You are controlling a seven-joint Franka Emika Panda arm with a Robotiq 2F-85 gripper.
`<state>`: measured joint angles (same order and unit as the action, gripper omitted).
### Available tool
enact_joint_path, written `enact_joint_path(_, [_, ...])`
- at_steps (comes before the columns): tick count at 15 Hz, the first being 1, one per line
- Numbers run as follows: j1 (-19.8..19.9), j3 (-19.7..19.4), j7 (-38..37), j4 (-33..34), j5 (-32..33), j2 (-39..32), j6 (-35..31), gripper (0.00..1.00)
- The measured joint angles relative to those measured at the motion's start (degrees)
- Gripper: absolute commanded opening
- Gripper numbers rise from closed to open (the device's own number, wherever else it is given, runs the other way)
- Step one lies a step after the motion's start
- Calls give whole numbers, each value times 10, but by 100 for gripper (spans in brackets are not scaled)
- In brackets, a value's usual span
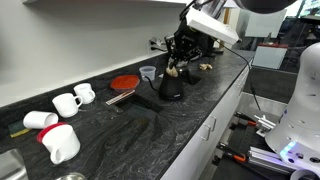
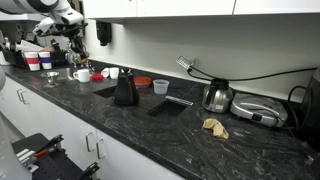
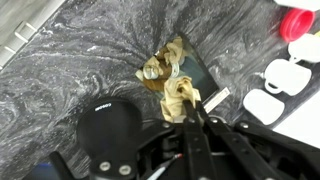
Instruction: Put the three brown papers on the left side of the counter in the left trash chute
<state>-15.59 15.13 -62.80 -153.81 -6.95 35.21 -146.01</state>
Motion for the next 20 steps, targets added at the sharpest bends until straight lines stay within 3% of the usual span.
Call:
enact_joint_path(4, [-8, 7, 38, 17, -2, -70, -27, 3])
enact_joint_path(12, [-2, 15, 41, 21, -1, -71, -28, 1])
enact_joint_path(13, [1, 24, 41, 22, 1, -75, -29, 9])
enact_joint_path(14, [4, 34, 40, 25, 5, -82, -32, 2])
enact_joint_path(20, [45, 90, 26, 88, 101, -206, -62, 1])
